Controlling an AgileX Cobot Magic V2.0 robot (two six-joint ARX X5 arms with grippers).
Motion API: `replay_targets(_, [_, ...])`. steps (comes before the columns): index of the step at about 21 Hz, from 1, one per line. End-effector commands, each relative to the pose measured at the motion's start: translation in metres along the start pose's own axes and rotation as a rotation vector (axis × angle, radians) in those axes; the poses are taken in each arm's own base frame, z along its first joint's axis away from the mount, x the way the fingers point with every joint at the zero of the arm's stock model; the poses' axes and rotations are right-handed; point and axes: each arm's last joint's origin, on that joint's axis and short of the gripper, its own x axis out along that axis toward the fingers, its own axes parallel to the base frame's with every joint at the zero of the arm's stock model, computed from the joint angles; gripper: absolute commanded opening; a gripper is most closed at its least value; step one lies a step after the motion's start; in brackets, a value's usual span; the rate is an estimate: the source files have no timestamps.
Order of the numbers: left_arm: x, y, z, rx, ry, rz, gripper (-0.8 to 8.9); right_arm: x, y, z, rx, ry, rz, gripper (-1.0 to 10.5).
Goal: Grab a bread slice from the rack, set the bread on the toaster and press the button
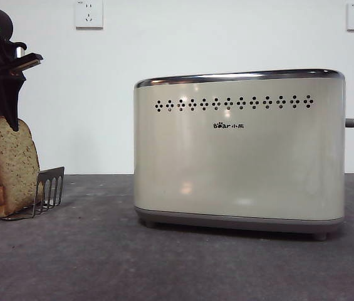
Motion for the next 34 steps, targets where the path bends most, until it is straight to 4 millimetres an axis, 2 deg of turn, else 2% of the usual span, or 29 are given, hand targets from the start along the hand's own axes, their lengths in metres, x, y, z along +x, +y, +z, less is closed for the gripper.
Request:
replay_targets(1, [-0.005,-0.003,-0.002,0.005,-0.007,-0.009,0.21,-0.001,0.001,0.001,-0.011,-0.004,0.003,0.0])
replay_targets(13, [-0.035,-0.013,-0.010,0.026,-0.095,-0.003,0.21,-0.001,0.001,-0.001,0.002,0.015,0.005,0.0])
replay_targets(17, [-0.067,-0.025,-0.022,0.052,-0.181,-0.001,0.21,-0.001,0.001,-0.001,0.002,0.015,0.005,0.0])
replay_targets(19, [-0.089,-0.035,-0.033,0.095,-0.248,-0.065,0.21,-0.001,0.001,-0.001,0.001,0.014,0.005,0.0])
replay_targets(21, [-0.115,-0.050,-0.044,0.195,-0.333,-0.173,0.21,-0.001,0.001,-0.001,-0.001,0.011,0.005,0.0])
replay_targets(24, [-0.155,-0.085,-0.059,0.383,-0.461,-0.243,0.21,-0.001,0.001,-0.001,-0.001,0.011,0.005,0.0])
replay_targets(28, [-0.193,-0.143,-0.077,0.838,-0.620,-0.252,0.22,0.001,-0.001,-0.001,0.006,0.021,0.006,0.0])
replay_targets(31, [-0.202,-0.186,-0.093,1.174,-0.699,-0.286,0.21,0.001,-0.001,-0.001,0.008,0.024,0.007,0.0])
replay_targets(34, [-0.195,-0.215,-0.107,1.460,-0.709,-0.297,0.04,0.001,-0.001,-0.001,0.008,0.024,0.007,0.0])
